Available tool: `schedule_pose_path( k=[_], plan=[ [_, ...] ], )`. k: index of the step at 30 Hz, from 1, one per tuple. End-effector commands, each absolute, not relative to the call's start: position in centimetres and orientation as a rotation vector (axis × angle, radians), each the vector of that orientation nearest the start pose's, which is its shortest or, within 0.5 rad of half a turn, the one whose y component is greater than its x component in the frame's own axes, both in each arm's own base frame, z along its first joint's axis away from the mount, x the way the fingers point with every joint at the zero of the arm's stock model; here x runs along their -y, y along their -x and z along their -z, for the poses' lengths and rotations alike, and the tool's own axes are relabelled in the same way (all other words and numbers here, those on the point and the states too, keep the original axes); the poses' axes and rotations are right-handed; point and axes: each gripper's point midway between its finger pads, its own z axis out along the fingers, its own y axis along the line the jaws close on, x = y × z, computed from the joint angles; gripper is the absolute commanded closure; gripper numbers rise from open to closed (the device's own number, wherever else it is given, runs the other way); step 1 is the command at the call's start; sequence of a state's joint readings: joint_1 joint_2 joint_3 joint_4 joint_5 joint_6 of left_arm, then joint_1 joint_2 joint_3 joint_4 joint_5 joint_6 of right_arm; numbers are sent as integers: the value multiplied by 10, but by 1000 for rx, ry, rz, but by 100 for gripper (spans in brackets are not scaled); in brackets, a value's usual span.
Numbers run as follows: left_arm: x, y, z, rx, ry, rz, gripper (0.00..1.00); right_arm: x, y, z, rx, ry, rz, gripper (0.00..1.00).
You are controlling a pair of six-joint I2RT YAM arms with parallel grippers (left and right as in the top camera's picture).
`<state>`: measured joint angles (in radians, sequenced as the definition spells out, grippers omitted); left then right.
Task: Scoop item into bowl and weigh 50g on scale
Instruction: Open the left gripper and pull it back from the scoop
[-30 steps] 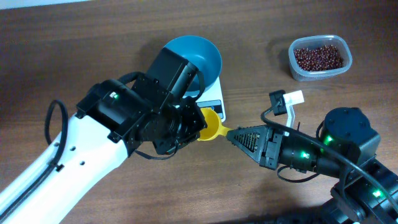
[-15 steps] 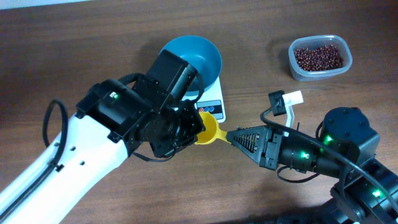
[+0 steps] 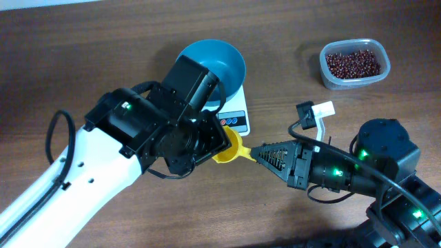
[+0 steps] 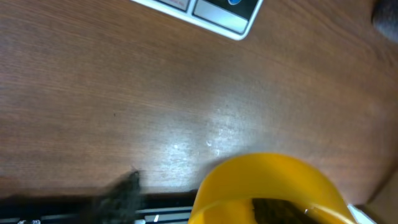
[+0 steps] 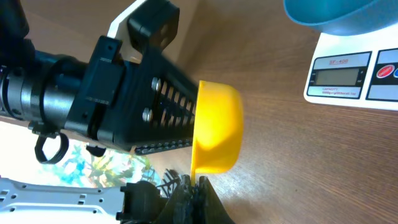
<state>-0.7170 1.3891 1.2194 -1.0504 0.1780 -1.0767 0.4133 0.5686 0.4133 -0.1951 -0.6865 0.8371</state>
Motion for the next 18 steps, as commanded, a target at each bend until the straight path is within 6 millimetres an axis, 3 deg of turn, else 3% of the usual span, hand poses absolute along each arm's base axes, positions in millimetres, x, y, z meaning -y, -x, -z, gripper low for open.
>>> schedule_pose_path(
  k=[1, 4, 6, 11, 15, 18],
  plan=[
    [214, -228, -171, -2884, 522, 542, 11, -198, -178, -211, -2133, 82, -1440, 96],
    [197, -251, -202, -2807, 408, 565, 1, -189, -184, -194, -2159, 113, -1295, 96],
    [189, -256, -220, -2766, 359, 570, 1, -187, -187, -195, -2153, 106, -1279, 96],
    [173, -238, -243, -2722, 177, 561, 1, -170, -201, -198, -2167, -3, -1134, 96],
    [152, -206, -246, -2771, 56, 488, 1, -138, -203, -226, -2195, -35, -864, 96],
    [137, -200, -253, -2732, 69, 431, 1, -118, -191, -256, -2212, -90, -775, 96]
  ],
)
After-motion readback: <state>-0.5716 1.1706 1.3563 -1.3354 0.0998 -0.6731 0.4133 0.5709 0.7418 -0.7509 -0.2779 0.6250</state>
